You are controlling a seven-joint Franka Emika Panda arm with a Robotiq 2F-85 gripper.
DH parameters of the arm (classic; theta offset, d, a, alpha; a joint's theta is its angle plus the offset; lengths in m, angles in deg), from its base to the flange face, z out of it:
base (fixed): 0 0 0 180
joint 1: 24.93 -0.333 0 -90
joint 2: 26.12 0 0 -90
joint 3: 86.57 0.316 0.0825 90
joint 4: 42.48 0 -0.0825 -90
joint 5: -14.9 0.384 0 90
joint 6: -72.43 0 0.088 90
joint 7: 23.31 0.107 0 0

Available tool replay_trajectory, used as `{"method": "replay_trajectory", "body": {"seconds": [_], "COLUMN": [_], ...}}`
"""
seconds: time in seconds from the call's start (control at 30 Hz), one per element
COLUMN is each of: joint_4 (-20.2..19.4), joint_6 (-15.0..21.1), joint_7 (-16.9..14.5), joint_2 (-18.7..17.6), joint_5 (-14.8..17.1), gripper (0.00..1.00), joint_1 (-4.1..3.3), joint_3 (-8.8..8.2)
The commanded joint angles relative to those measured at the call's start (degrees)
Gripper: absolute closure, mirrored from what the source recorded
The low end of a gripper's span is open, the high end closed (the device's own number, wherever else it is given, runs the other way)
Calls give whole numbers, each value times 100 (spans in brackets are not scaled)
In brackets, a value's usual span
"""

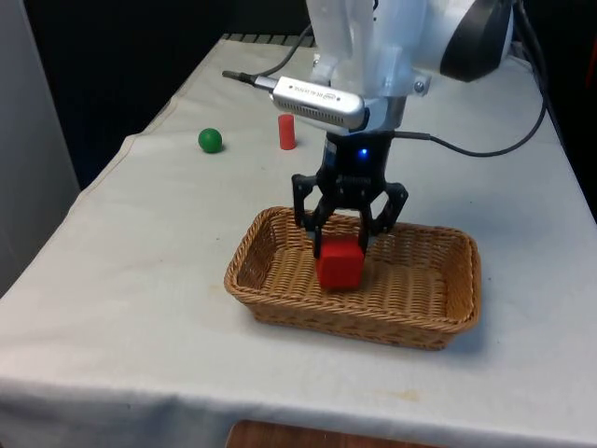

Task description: Pick up the object to the left of the cylinder and place it into the basket.

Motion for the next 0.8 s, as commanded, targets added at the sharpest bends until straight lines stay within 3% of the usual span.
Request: {"method": "replay_trajectory", "body": {"seconds": [0.0,0.1,0.13,0.23,0.27,0.3,0.43,0.47,0.5,0.57,0.7,0.73,0.77], "joint_4": [40,46,92,115,120,138,160,109,166,172,178,126,178], "joint_6": [-11,-6,-23,-34,-34,-40,-46,-11,-46,-46,-52,-11,-52], "joint_7": [-40,-11,-34,-29,-29,-23,-23,-11,-23,-23,-23,-11,-23], "joint_2": [6,-17,-23,-46,-52,-63,-80,-52,-80,-86,-92,-63,-92], "joint_5": [34,23,40,40,34,34,34,23,34,34,34,23,34], "gripper": [97,97,97,95,89,72,33,23,23,2,0,0,0], "joint_1": [34,0,34,34,34,34,40,6,40,40,40,6,40], "joint_3": [29,-11,17,17,17,17,17,-11,17,11,11,-11,11]}}
